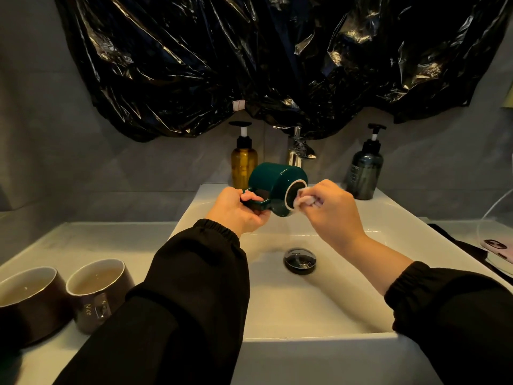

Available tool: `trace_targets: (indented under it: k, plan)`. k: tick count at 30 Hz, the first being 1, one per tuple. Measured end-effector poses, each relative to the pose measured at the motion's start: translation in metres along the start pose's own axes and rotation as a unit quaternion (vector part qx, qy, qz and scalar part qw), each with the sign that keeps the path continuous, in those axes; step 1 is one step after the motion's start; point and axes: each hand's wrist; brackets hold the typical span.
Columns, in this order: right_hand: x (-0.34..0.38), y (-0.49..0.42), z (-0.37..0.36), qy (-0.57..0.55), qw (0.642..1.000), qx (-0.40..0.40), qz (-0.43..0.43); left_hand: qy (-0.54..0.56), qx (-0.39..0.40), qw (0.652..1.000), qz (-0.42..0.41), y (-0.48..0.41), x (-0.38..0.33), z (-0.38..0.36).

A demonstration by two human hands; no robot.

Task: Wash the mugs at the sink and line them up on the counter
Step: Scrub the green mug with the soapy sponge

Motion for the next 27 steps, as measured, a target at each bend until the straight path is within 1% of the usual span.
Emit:
trace_targets:
  k: [2, 3, 4, 5, 8, 11, 13, 16, 18, 19, 22, 24, 26, 27]
  plan:
    - [0.007, -0.004, 0.003, -0.058, 0.995, -0.049, -0.060, 0.011, -0.001, 1.000, 0.004, 0.003, 0.002, -0.001]
    - [0.012, -0.005, 0.005, -0.092, 0.991, -0.066, -0.077, 0.014, -0.001, 1.000, 0.005, 0.004, 0.003, -0.002]
    - [0.018, -0.006, 0.006, -0.110, 0.988, -0.079, -0.072, 0.017, -0.002, 1.000, 0.006, 0.006, 0.004, -0.003]
    - [0.022, -0.005, 0.005, -0.106, 0.990, -0.086, -0.044, 0.019, -0.004, 1.000, 0.008, 0.007, 0.005, -0.004]
    - [0.027, -0.001, -0.002, -0.036, 0.994, -0.080, 0.071, 0.027, -0.014, 1.000, 0.008, 0.008, 0.006, -0.005]
    - [0.028, 0.004, -0.006, 0.004, 0.987, -0.037, 0.154, 0.048, -0.013, 0.999, 0.008, 0.007, 0.002, -0.003]
    - [0.025, 0.008, -0.009, 0.032, 0.982, 0.001, 0.185, 0.064, -0.007, 0.998, 0.008, 0.006, 0.000, -0.001]
    - [0.017, 0.011, -0.012, 0.076, 0.980, 0.039, 0.179, 0.078, -0.006, 0.997, 0.002, 0.006, -0.005, -0.001]
    - [0.010, 0.011, -0.014, 0.076, 0.985, 0.051, 0.147, 0.093, -0.002, 0.996, 0.004, 0.006, -0.008, -0.002]
    - [0.006, 0.010, -0.015, 0.062, 0.990, 0.050, 0.116, 0.096, 0.002, 0.995, 0.003, 0.007, -0.009, -0.002]
    - [0.005, 0.005, -0.013, -0.005, 0.999, 0.026, -0.041, 0.092, 0.019, 0.996, -0.003, 0.012, -0.008, -0.005]
    - [0.009, 0.000, -0.008, -0.076, 0.981, 0.029, -0.179, 0.087, 0.024, 0.996, -0.003, 0.012, -0.007, -0.006]
    - [0.013, -0.006, -0.001, -0.176, 0.939, 0.038, -0.294, 0.074, 0.024, 0.997, -0.003, 0.010, -0.005, -0.005]
    - [0.013, -0.008, 0.003, -0.213, 0.918, 0.039, -0.332, 0.064, 0.024, 0.998, -0.003, 0.009, -0.003, -0.004]
Point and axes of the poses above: each hand's wrist, its own y-axis away from the middle knuckle, its own z-axis out of the back of the hand, x = y × z, and after that the axes turned 14 degrees about -z, right-handed
